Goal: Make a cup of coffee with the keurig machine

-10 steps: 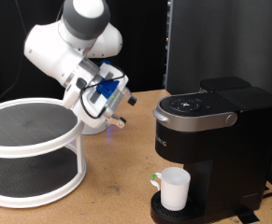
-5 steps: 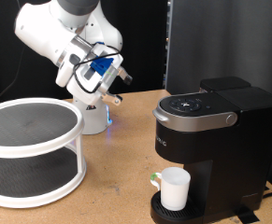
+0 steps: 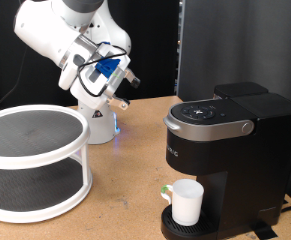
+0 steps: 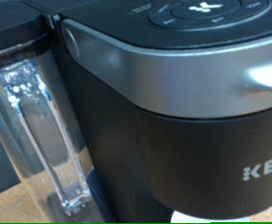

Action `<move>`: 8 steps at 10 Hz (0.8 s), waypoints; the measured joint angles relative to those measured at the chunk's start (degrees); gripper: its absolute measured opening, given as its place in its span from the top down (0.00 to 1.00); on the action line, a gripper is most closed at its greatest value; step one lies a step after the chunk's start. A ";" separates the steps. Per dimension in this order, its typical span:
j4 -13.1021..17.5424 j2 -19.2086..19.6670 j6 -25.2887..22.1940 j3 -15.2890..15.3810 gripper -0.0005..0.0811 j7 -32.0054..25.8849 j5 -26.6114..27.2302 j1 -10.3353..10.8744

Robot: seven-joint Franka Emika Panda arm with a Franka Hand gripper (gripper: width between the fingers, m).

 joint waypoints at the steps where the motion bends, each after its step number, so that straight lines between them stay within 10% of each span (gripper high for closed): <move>1: 0.09 -0.04 -0.60 -0.08 0.01 0.00 0.38 0.00; 8: 4.39 -1.59 1.36 6.17 0.01 0.52 -0.74 1.45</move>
